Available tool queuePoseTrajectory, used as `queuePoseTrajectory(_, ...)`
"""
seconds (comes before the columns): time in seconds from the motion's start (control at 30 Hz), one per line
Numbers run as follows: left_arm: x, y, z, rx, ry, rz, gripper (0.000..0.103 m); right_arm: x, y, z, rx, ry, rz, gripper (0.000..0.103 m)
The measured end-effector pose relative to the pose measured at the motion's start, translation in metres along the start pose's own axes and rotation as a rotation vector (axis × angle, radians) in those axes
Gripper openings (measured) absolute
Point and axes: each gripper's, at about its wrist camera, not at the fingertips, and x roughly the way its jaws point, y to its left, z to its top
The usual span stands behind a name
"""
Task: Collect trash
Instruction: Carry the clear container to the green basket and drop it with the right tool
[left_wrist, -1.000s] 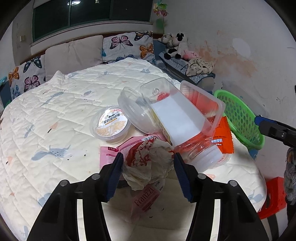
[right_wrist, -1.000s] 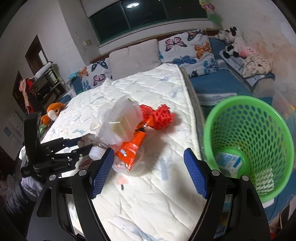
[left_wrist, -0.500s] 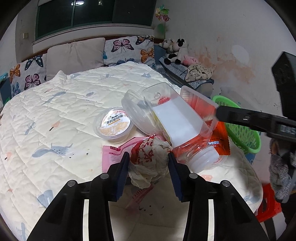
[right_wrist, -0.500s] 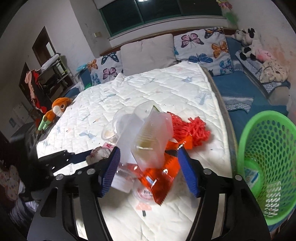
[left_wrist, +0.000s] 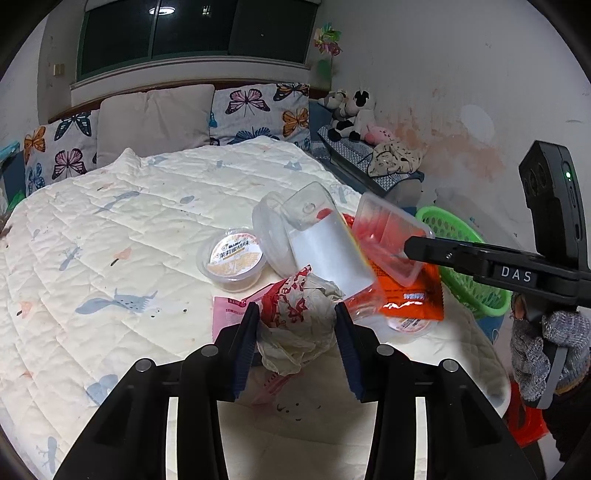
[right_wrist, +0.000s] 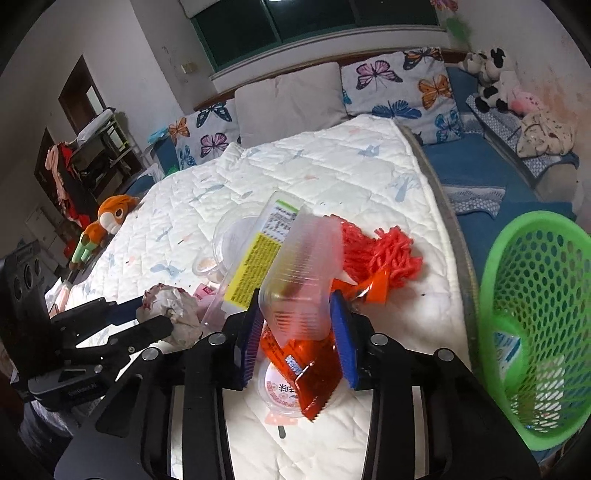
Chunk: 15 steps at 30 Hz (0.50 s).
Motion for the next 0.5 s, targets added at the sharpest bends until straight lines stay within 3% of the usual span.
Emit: queuePoseTrajectory(0.5, -0.026, -0.025, 0.014, 0.014, -0.046, -0.034, 0.040, -0.058, -0.021, -0.013, 0.067, -0.078, 0.052, 0.030)
